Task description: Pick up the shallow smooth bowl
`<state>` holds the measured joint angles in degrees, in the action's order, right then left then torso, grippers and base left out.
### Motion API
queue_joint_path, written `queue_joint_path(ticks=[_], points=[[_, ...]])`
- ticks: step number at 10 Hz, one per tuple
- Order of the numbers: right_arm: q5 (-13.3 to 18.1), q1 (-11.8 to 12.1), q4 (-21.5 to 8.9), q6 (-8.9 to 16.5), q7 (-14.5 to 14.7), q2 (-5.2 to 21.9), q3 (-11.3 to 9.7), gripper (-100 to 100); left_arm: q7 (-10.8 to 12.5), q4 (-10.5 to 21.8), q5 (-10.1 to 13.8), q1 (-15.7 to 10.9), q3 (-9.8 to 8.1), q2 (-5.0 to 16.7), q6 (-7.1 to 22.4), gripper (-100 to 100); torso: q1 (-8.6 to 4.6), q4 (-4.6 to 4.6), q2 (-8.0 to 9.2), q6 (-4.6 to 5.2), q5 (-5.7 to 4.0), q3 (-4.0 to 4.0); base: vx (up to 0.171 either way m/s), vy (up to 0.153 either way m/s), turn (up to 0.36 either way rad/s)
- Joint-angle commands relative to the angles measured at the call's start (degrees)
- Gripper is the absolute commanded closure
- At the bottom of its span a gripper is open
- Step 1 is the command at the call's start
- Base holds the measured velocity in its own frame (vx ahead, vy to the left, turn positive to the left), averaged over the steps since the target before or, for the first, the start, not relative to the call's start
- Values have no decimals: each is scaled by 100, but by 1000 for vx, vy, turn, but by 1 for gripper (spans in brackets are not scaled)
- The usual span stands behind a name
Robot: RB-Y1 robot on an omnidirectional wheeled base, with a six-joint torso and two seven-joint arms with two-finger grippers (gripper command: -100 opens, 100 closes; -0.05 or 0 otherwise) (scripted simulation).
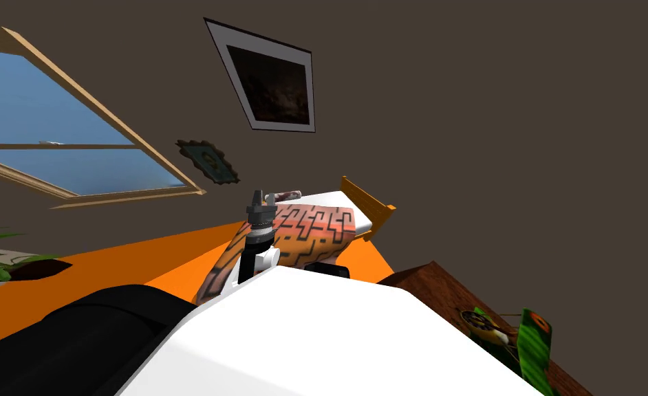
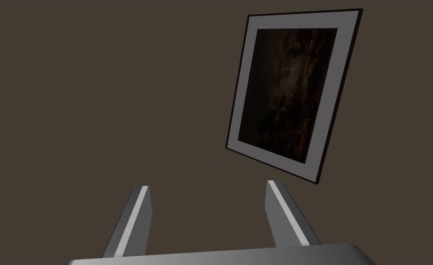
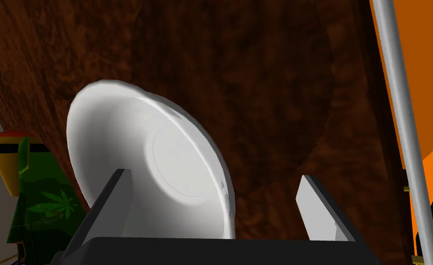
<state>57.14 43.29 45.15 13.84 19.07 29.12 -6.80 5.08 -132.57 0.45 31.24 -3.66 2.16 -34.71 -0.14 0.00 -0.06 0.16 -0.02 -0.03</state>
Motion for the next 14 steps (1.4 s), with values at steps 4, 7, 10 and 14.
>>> queue_joint_path(ticks=[4,7,10,14], points=[[221,-96,-278,-55,259,-226,-243,-100,0,0,0,-1,0,0,0,0,-6,1,2,-3,-2,2,-1,-45,213],[210,-96,-278,-55,259,-226,-243,-100,0,0,0,0,0,0,0,0,4,0,0,1,1,0,2,-22,-5],[80,-281,-414,46,324,-327,-299,-100,0,0,0,0,0,0,0,0,14,0,1,0,3,0,-16,-19,12],[46,-496,-593,130,355,-445,-343,-100,0,0,0,-1,0,0,0,0,-19,7,29,-1,-4,17,-62,-64,30]])
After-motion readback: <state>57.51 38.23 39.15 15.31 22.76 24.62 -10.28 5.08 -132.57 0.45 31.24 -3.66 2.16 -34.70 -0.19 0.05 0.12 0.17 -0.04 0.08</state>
